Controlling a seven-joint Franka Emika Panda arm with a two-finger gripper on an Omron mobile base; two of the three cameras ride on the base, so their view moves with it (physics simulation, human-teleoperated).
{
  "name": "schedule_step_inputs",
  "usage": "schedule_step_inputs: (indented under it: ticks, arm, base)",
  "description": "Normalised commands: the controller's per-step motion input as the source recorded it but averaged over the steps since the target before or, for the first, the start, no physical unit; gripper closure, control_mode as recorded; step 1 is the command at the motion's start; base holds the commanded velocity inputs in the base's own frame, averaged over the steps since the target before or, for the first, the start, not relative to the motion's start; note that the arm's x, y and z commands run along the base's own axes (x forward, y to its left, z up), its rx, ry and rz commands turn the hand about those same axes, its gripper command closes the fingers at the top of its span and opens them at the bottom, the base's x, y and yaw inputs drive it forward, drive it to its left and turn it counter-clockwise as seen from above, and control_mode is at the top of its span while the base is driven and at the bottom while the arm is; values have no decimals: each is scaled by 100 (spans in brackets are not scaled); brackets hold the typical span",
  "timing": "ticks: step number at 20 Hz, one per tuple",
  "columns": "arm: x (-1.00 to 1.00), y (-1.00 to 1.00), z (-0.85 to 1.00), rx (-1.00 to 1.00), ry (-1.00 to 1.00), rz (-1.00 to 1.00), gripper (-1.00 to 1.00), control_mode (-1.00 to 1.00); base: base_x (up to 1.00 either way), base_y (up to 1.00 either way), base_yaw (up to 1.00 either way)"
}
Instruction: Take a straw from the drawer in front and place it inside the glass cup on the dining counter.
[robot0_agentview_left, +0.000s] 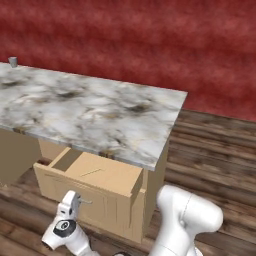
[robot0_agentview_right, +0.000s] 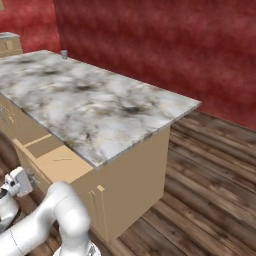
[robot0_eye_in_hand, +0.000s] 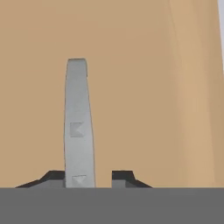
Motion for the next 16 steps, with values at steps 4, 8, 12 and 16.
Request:
schedule_step_inputs:
  ticks: [4,8,12,16]
  arm:
    - [-69,80,15,0,1,0,100,-100]
    - [-67,80,14,0,2,0,100,-100]
    - [-61,81,13,0,4,0,100,-100]
    - [-56,77,8,0,7,0,100,-100]
  base:
    - [0,0,0]
    - [0,0,0]
    - [0,0,0]
    - [0,0,0]
